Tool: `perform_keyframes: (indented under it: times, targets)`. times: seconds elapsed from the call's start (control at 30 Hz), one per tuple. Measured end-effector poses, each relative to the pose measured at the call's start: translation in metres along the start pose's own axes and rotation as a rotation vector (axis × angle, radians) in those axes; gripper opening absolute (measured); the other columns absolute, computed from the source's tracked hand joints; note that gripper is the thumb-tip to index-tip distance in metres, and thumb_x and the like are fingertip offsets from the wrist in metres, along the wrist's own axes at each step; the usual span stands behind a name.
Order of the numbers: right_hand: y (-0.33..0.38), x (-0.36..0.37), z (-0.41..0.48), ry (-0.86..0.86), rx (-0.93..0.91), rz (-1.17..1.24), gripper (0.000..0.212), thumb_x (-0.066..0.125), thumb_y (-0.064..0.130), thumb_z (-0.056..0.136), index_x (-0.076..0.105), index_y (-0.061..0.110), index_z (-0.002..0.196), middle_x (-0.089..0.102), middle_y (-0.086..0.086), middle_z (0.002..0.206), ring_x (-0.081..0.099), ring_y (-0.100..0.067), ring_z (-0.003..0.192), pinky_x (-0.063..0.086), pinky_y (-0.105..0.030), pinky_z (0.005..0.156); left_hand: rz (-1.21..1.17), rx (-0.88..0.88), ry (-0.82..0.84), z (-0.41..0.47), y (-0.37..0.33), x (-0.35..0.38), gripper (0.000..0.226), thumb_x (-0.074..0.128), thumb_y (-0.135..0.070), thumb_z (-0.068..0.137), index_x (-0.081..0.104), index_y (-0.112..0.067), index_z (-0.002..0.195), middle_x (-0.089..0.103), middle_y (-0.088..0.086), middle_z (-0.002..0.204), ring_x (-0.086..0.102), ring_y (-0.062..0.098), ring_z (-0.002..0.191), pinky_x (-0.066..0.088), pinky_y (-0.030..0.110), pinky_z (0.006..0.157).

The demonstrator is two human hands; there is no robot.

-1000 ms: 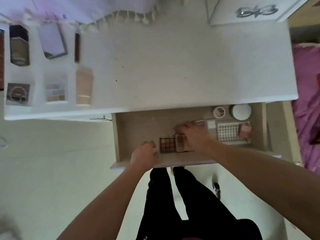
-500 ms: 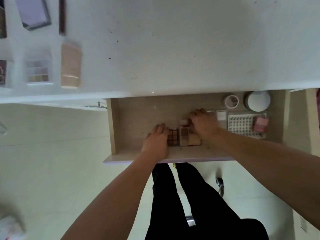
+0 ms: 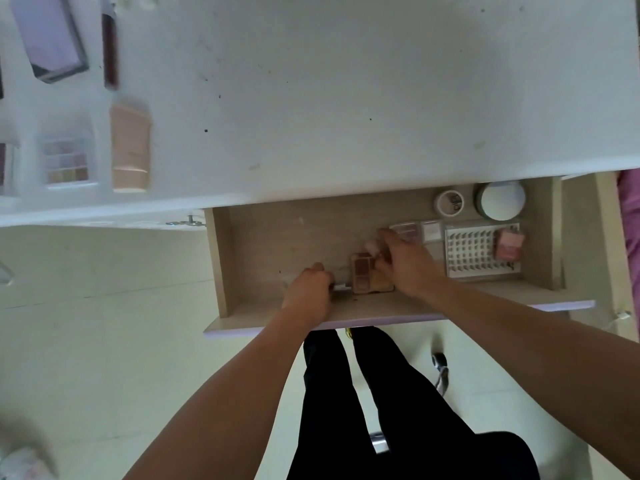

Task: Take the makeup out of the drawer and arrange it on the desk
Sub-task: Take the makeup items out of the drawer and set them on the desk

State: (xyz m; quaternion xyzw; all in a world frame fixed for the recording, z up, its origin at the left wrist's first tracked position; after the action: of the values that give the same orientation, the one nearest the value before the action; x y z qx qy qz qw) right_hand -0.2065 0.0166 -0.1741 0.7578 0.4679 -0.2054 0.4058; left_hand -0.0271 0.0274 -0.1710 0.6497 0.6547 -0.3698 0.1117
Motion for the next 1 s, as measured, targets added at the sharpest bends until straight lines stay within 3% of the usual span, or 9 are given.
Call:
perform_keyframes:
  times: [0.13,0.2,0.3,0.37,0.43,0.57,0.73,0.87,1.0]
  targets:
    - [0.012,-0.016,-0.007,0.026,-0.031,0.111,0.050,0.054,0.026,0.098,0.041,0.022,0.146,0.068,-0.013,0.116,0.065,-0.031,0.097,0.052,-0.036,0.081,-0.130,-0.047,-0.073,-0.020,0.012,-0.021,0.022,0.050,-0.008,0.090,0.066,-0.008,0.105,0.058,0.012,0.105,0.058,0.033,0.095,0.048,0.038,0.078]
    - [0.023,-0.025,-0.014,0.049,-0.061,0.119,0.045,0.052,0.022,0.098,0.046,0.025,0.142,0.070,-0.008,0.098,0.066,-0.026,0.082,0.051,-0.033,0.071,-0.173,-0.072,-0.111,-0.034,0.017,-0.041,0.018,0.051,-0.010,0.091,0.065,-0.006,0.102,0.060,0.013,0.102,0.060,0.032,0.090,0.046,0.036,0.073]
    - [0.041,-0.041,-0.023,0.078,-0.078,0.134,0.043,0.049,0.021,0.099,0.048,0.027,0.142,0.052,0.012,0.066,0.055,-0.014,0.061,0.043,-0.027,0.056,-0.232,-0.113,-0.189,-0.058,0.023,-0.073,0.016,0.053,-0.008,0.089,0.065,-0.008,0.099,0.064,0.011,0.097,0.060,0.029,0.086,0.043,0.032,0.067]
    - [0.061,-0.056,-0.028,0.096,-0.104,0.132,0.042,0.046,0.026,0.102,0.045,0.026,0.144,0.042,0.020,0.065,0.045,0.001,0.057,0.033,-0.015,0.052,-0.277,-0.122,-0.263,-0.075,0.026,-0.105,0.018,0.053,-0.005,0.086,0.066,-0.007,0.099,0.064,0.011,0.096,0.059,0.028,0.088,0.043,0.033,0.071]
    - [0.071,-0.064,-0.032,0.112,-0.125,0.158,0.043,0.048,0.029,0.101,0.044,0.026,0.143,0.039,0.022,0.068,0.038,0.009,0.057,0.031,-0.013,0.052,-0.297,-0.121,-0.301,-0.084,0.027,-0.128,0.022,0.052,-0.002,0.084,0.065,-0.006,0.101,0.062,0.010,0.097,0.057,0.027,0.090,0.044,0.034,0.075]
    - [0.103,-0.098,-0.037,0.071,-0.153,0.205,0.042,0.056,0.024,0.095,0.047,0.023,0.136,0.050,0.016,0.073,0.048,0.001,0.060,0.038,-0.020,0.054,-0.373,-0.133,-0.412,-0.107,0.036,-0.190,0.024,0.051,0.001,0.079,0.063,-0.011,0.095,0.063,0.005,0.087,0.058,0.022,0.082,0.042,0.029,0.067]
    - [0.129,-0.137,-0.021,-0.024,-0.117,0.235,0.038,0.060,0.027,0.092,0.047,0.031,0.127,0.069,0.005,0.083,0.065,-0.011,0.068,0.050,-0.025,0.064,-0.411,-0.154,-0.455,-0.104,0.056,-0.252,0.032,0.052,0.000,0.080,0.062,-0.017,0.105,0.067,0.007,0.089,0.059,0.021,0.074,0.043,0.025,0.058]
    - [0.155,-0.161,0.002,-0.073,-0.094,0.215,0.040,0.059,0.032,0.092,0.045,0.032,0.129,0.068,0.009,0.071,0.064,-0.010,0.066,0.053,-0.031,0.071,-0.299,-0.108,-0.408,-0.083,0.072,-0.287,0.034,0.051,0.000,0.083,0.067,-0.014,0.109,0.068,0.013,0.096,0.062,0.031,0.090,0.047,0.030,0.072]
    - [0.187,-0.177,0.024,-0.120,-0.060,0.207,0.042,0.058,0.030,0.092,0.045,0.030,0.132,0.065,0.013,0.069,0.061,-0.007,0.066,0.046,-0.027,0.070,-0.221,-0.082,-0.335,-0.058,0.090,-0.304,0.036,0.052,-0.001,0.084,0.068,-0.013,0.114,0.067,0.013,0.110,0.060,0.029,0.101,0.050,0.033,0.085]
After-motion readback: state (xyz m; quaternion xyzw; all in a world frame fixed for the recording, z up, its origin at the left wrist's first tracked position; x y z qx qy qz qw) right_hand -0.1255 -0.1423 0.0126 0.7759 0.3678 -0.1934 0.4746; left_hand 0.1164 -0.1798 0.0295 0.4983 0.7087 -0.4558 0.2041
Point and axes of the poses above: each hand's wrist, its own z-axis towards the middle knuckle, its own x-axis out of the palm, y = z × x, the point moved 6 cm from there along z, towards the middle knuckle
